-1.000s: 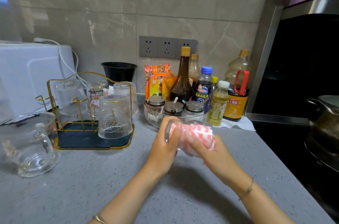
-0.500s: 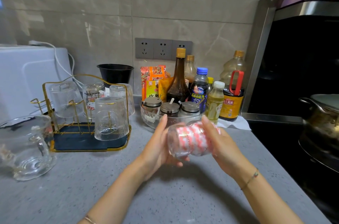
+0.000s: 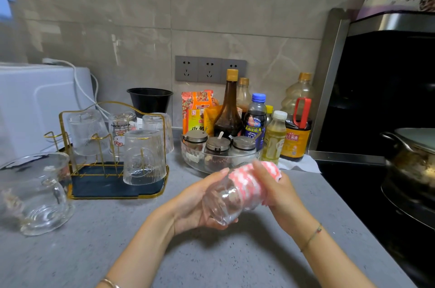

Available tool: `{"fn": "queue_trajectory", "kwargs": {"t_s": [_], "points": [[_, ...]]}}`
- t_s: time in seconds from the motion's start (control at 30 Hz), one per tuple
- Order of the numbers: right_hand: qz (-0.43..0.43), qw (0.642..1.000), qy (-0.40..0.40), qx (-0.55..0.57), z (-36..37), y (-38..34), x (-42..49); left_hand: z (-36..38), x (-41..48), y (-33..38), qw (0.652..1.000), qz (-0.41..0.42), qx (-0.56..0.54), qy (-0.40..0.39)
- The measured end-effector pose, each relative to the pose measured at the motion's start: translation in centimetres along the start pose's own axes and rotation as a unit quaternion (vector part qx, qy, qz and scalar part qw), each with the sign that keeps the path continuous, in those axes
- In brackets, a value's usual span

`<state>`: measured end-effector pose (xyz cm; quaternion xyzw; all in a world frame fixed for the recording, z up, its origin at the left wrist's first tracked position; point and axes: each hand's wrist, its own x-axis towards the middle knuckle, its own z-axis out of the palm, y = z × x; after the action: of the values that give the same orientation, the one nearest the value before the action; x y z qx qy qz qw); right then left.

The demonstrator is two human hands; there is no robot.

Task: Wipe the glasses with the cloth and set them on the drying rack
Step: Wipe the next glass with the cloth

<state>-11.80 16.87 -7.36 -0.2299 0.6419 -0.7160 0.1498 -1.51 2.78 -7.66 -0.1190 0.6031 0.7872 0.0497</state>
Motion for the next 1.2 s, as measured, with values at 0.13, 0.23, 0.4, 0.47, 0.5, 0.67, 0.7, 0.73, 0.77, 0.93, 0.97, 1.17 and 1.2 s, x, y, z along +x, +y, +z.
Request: {"fn": "queue_trajectory", "kwargs": {"t_s": [0.13,0.23,0.4,0.47,0.5,0.67,0.7,0.73,0.77,0.93,0.97,1.17,1.2], "points": [[0.073,0.985,0.036,0.155,-0.9,0.3,1.1,-0.3,0.3,-0.5,1.0,0.007,-0.02,0.012],[0.043,0.98,0.053,0.186,-1.0,0.4,1.1,0.1,0.6,-1.0,0.999,0.016,-0.018,0.038],[-0.213,0.976,-0.044,-0.02,0.9,0.2,-0.4,0.6,1.1,-1.4,0.996,0.042,-0.053,0.051],[-0.294,0.947,-0.081,-0.098,1.3,1.1,-0.4,0.6,1.5,-1.5,0.993,0.035,-0.105,0.032],[-0.319,0.933,-0.081,-0.142,1.3,1.5,-0.3,0.6,1.7,-1.6,0.99,0.029,-0.134,0.026],[-0.345,0.897,-0.069,-0.266,1.1,2.3,0.0,0.6,2.1,-1.7,0.978,0.038,-0.205,0.01],[-0.362,0.887,-0.075,-0.276,1.2,2.3,-0.1,0.6,2.1,-1.6,0.975,0.049,-0.215,0.006],[-0.375,0.879,-0.083,-0.283,1.5,2.4,-0.3,0.6,2.1,-1.5,0.972,0.061,-0.225,0.003],[-0.386,0.872,-0.092,-0.288,1.7,2.4,-0.5,0.6,2.1,-1.4,0.969,0.076,-0.235,0.001],[-0.435,0.828,-0.133,-0.327,2.4,2.4,-1.2,0.2,1.4,-0.6,0.958,0.141,-0.249,0.019],[-0.454,0.809,-0.138,-0.348,2.5,2.4,-1.2,0.0,1.3,-0.6,0.957,0.142,-0.254,0.022],[-0.534,0.702,-0.127,-0.454,2.7,2.6,-0.9,-0.3,1.0,-0.3,0.944,0.142,-0.296,-0.001],[-0.545,0.684,-0.123,-0.469,2.7,2.7,-0.8,-0.4,1.0,-0.2,0.942,0.14,-0.306,-0.002]]}}
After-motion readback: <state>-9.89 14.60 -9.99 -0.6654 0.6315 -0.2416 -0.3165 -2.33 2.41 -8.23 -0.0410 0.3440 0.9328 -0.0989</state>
